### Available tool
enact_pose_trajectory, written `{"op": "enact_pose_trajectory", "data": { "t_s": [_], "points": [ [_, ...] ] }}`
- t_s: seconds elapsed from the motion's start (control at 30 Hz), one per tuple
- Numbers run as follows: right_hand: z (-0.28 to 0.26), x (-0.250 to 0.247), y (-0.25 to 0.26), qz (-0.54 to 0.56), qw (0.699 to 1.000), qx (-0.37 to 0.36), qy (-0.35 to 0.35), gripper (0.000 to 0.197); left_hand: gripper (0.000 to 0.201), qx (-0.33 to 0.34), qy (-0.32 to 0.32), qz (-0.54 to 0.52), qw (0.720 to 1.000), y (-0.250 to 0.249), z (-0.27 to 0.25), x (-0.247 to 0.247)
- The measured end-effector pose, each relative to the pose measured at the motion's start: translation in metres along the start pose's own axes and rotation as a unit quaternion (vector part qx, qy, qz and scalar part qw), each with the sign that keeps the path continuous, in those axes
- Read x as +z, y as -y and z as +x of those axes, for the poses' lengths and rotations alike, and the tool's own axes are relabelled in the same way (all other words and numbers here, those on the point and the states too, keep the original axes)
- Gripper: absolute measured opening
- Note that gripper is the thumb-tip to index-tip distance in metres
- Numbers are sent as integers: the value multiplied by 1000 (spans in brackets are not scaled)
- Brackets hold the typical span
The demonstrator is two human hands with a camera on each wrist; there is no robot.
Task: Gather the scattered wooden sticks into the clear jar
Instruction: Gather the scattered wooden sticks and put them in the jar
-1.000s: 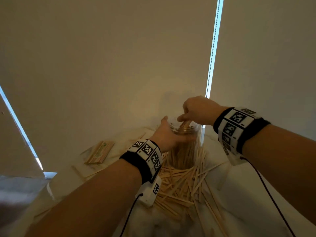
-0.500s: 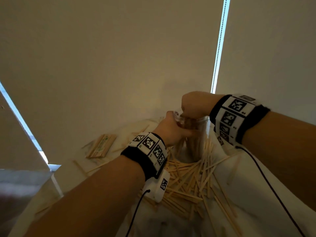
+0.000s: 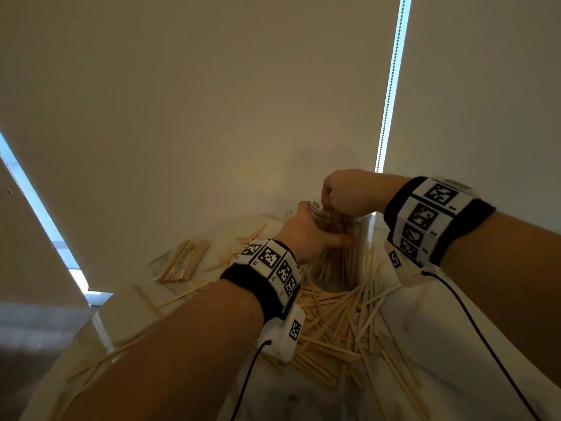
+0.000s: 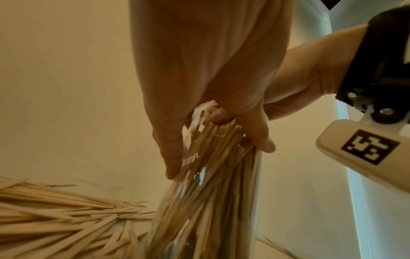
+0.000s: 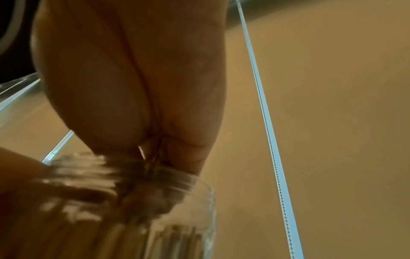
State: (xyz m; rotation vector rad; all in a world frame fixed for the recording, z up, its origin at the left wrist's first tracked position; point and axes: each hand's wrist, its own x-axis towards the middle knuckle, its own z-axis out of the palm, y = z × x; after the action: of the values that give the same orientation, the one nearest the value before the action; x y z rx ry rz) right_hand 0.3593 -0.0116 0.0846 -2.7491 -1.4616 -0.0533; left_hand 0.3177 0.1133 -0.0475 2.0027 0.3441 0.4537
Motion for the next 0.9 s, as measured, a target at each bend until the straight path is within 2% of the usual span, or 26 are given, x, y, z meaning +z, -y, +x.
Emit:
{"op": "enact_pose_trajectory", "data": {
  "t_s": [0.13,0.27,0.4,0.5,0.67,0.73,0.8,0.9],
  "points": [
    [1,5,-2,-41,999,-8,11,31,106,9,2,-9,1000,-9,-7,-3],
    [1,7,-2,-22,999,-35,-17,31,107,22,3,-8,1000,-7,-6,-2],
    [-6,4,-1,1,999,-39,11,34,110,24,-9,-5,1000,-7,-9,-4],
    [-9,1,-2,34,999,-35,-7,30,112,17,-2,-3,1000,-7,-11,-3],
    [-24,-6,-4,55,997,-41,-18,32,106,4,3,30,1000,-22,-24,-4],
    [-35,-6,-5,83,995,-30,-51,32,81,-5,6,55,998,-37,-41,-9],
    [-50,-5,-3,110,986,-20,-123,32,61,-14,0,97,995,-47,-57,-15],
    [-85,3,5,122,974,-11,-188,28,71,-72,8,181,981,-57,-83,-36]
  ]
}}
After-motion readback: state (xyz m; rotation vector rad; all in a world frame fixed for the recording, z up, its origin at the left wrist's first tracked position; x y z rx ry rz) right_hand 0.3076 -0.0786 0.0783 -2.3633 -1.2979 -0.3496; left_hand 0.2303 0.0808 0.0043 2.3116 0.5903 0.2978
